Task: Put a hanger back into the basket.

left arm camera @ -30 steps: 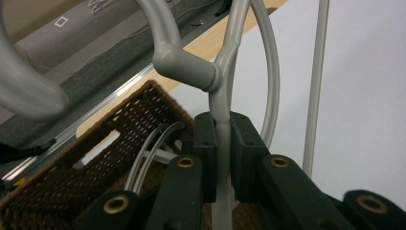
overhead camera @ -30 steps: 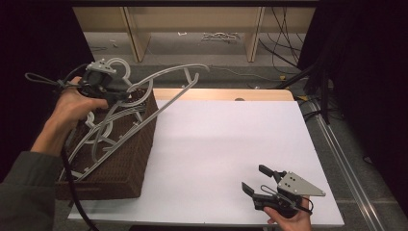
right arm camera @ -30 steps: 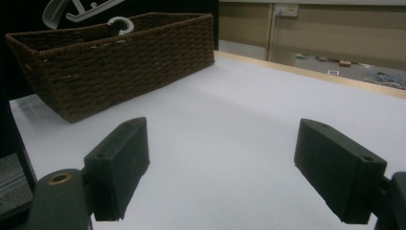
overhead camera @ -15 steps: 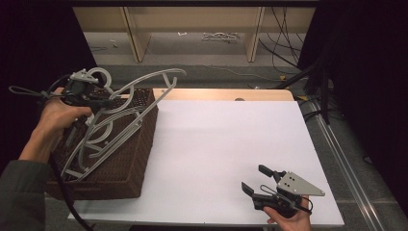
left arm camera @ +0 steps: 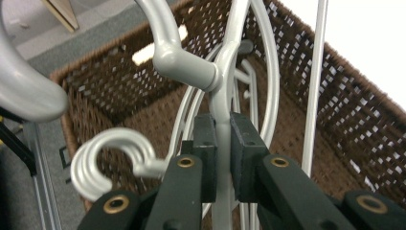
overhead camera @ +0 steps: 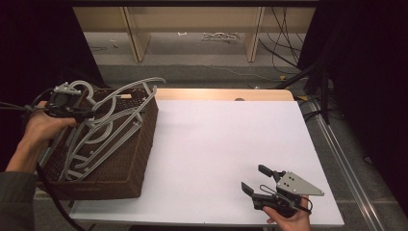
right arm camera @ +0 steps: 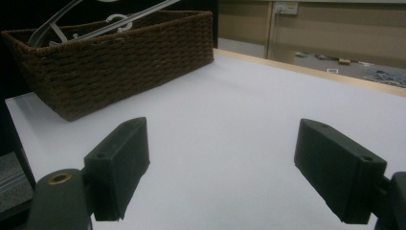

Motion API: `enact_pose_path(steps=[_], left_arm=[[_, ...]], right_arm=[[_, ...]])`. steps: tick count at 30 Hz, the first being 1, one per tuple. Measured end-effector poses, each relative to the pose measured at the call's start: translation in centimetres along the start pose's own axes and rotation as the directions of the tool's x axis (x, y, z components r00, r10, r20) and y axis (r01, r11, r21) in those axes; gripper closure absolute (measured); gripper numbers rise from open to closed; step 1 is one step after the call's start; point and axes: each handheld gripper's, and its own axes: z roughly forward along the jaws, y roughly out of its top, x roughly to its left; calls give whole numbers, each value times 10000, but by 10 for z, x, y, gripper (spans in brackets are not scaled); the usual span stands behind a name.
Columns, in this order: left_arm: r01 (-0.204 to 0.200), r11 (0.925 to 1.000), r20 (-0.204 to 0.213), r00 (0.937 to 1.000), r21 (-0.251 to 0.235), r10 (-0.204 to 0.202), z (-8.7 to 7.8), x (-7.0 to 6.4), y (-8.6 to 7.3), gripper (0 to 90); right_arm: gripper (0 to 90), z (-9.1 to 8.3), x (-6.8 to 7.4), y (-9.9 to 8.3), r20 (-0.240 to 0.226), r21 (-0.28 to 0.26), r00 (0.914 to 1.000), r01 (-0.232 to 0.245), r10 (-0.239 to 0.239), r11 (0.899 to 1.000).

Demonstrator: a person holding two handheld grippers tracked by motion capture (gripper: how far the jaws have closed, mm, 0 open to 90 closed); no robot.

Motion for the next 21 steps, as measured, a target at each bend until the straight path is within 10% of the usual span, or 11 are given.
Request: enact_pose_path(steps=[21], left_arm=[[442,9954,-729,9966,855,-380,8,20,-43,827]], right_arm=[[205,3,1,-1,-94,-200,10000,-34,32,9998]])
